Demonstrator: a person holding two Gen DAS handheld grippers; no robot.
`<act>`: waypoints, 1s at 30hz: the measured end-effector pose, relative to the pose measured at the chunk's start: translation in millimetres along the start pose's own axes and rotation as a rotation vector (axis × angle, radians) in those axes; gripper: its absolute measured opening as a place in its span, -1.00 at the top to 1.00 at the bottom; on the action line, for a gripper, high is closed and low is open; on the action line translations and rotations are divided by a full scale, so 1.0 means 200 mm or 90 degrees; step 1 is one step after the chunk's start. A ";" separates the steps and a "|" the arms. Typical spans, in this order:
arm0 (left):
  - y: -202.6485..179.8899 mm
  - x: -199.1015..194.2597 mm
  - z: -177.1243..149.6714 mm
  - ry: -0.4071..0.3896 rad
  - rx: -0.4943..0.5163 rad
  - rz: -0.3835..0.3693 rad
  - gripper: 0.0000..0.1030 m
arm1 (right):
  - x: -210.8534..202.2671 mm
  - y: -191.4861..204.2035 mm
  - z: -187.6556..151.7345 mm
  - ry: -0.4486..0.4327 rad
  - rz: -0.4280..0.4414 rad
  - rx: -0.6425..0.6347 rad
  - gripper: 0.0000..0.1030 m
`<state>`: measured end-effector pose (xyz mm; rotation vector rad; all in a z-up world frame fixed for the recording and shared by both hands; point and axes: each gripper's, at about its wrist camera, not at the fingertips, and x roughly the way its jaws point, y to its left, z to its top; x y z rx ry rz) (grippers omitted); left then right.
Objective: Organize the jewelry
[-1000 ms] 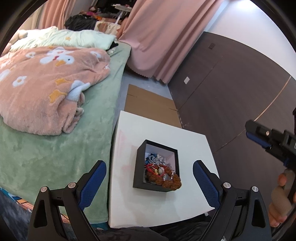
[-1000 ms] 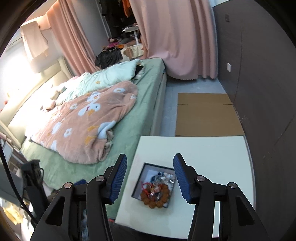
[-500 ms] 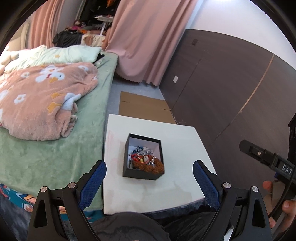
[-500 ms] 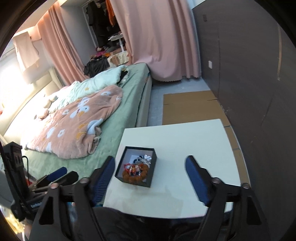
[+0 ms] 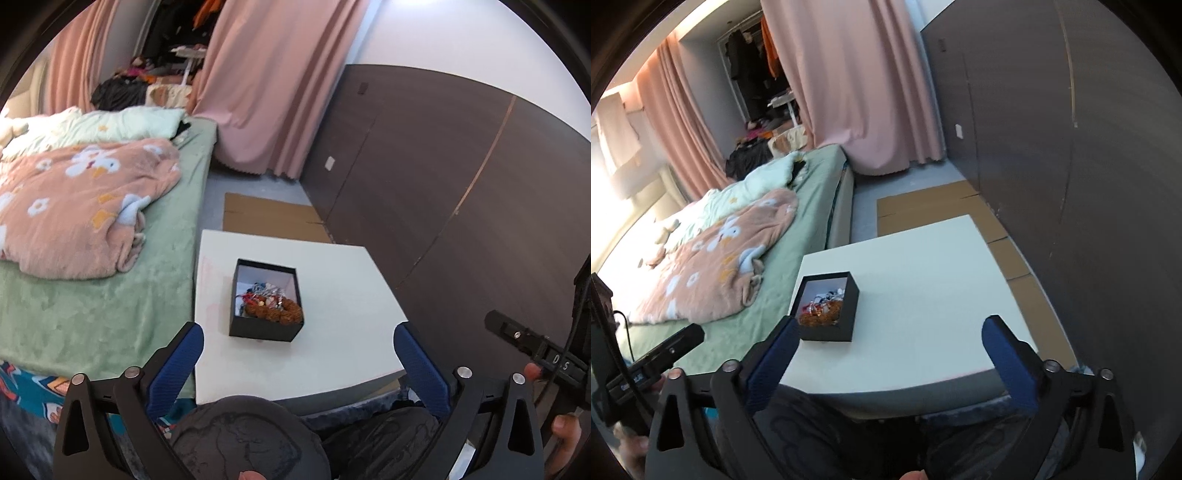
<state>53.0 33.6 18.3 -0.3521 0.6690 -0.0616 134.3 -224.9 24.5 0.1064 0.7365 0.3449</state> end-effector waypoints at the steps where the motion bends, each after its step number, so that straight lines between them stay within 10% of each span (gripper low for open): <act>1: -0.01 -0.01 0.00 -0.003 0.004 -0.003 -0.99 | -0.02 -0.01 -0.01 0.000 -0.004 0.001 -0.94; 30: -0.19 -0.10 -0.01 -0.011 0.076 -0.002 -0.99 | -0.13 -0.03 -0.12 0.006 0.003 -0.008 -0.99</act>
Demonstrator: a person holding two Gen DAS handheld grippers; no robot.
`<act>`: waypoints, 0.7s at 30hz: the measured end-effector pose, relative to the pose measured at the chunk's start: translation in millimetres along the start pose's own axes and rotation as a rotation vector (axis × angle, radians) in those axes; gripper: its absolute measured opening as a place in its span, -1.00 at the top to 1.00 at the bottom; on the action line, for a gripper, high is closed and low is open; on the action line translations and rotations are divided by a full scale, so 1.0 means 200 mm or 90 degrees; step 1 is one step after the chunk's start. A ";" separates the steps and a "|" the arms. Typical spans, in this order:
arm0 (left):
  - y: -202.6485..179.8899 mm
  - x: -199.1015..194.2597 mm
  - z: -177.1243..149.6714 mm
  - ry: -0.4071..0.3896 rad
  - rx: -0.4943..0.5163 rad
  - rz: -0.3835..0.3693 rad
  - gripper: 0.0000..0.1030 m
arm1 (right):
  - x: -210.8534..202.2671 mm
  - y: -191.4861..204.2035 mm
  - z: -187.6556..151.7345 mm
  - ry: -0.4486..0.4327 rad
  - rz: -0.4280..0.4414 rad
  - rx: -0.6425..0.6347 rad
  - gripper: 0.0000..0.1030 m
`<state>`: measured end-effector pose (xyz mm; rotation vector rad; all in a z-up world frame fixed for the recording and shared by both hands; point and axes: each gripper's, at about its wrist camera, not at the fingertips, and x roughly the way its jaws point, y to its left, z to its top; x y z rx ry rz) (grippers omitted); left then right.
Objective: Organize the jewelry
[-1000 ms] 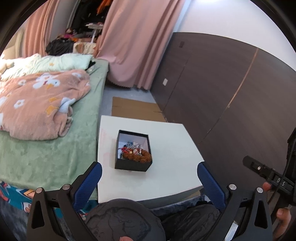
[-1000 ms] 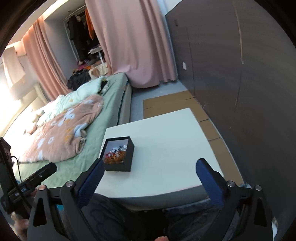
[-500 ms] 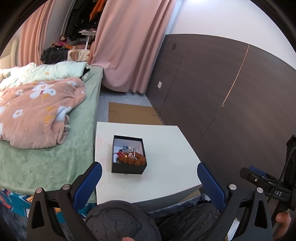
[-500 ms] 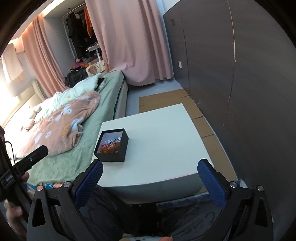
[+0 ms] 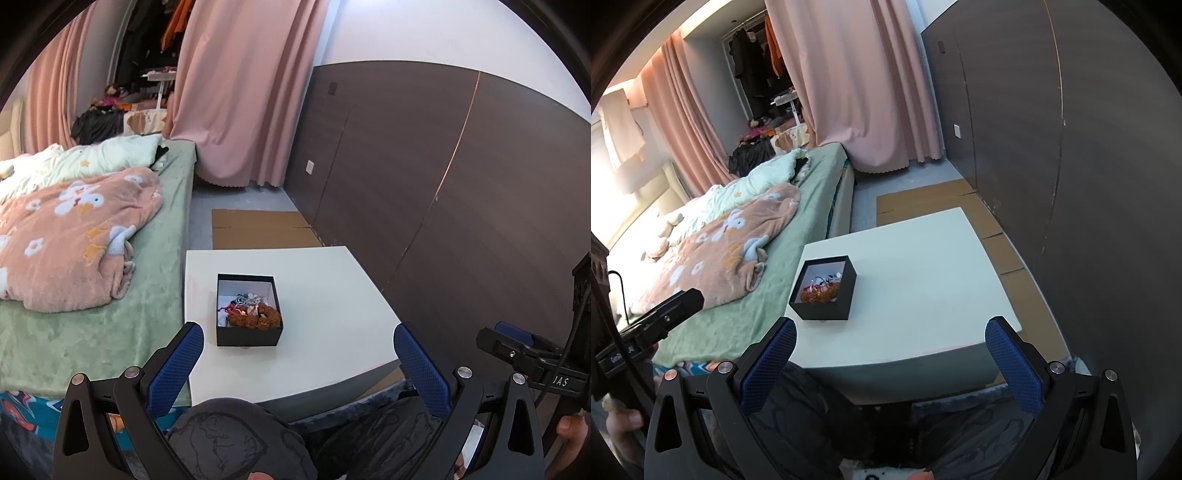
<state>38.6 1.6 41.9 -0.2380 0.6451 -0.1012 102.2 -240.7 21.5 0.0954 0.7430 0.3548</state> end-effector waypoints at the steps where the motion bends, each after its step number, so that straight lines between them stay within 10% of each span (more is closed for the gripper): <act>1: 0.00 -0.01 0.00 -0.001 0.000 0.001 -0.99 | -0.01 -0.01 0.00 -0.001 0.001 0.002 -0.99; 21: -0.09 -0.05 0.01 -0.006 0.024 0.015 -0.99 | -0.08 -0.06 -0.03 -0.016 0.023 0.026 -0.99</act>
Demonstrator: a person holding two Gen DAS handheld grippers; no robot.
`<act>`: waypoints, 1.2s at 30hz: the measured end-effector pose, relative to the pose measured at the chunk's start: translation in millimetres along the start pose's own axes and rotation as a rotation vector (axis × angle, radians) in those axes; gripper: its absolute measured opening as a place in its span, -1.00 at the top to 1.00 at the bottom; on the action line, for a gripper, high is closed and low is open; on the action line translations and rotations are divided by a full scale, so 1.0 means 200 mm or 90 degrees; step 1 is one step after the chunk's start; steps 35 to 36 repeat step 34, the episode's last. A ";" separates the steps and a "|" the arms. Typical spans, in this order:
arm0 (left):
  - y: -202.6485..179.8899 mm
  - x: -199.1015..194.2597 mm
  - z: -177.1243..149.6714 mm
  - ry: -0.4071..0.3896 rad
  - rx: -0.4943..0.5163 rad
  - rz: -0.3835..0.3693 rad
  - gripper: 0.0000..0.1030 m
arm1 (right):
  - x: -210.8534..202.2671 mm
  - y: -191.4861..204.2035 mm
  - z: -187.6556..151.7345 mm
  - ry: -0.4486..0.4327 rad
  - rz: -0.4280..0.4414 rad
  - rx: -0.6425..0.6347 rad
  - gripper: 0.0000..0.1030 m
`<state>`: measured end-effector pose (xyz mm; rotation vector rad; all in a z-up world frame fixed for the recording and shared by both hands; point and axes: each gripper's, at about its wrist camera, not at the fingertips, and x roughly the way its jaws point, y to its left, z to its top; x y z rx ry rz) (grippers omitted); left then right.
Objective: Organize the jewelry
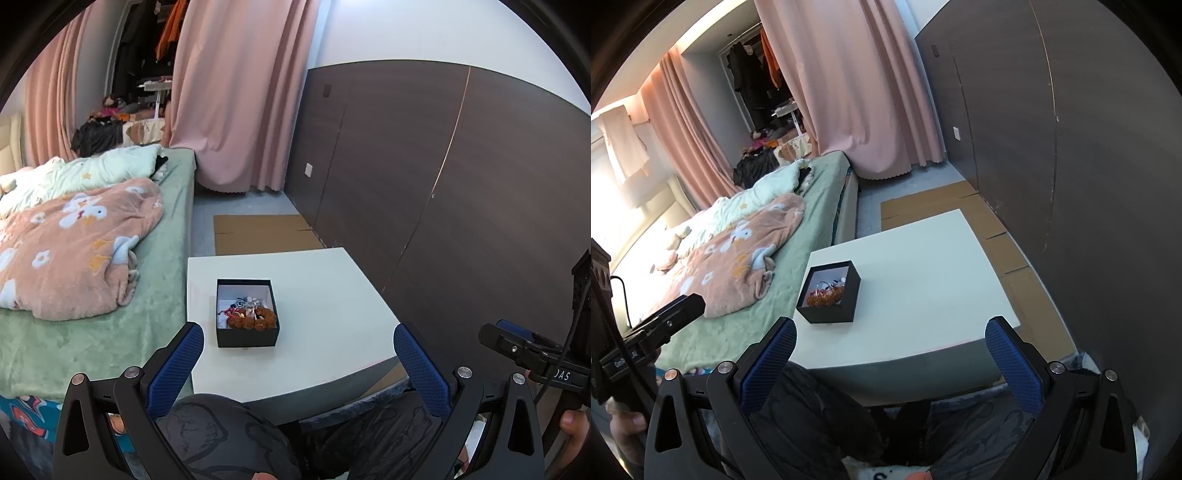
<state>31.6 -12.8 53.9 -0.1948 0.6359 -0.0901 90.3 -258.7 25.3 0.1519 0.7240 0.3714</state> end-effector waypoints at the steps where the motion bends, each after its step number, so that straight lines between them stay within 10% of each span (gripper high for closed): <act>1: 0.00 0.00 0.00 -0.002 0.001 0.001 -0.99 | 0.00 0.00 0.00 -0.001 0.001 0.000 -0.99; 36: -0.02 -0.01 -0.01 -0.004 0.020 0.028 -0.99 | 0.04 -0.06 -0.01 0.018 0.001 0.033 -0.99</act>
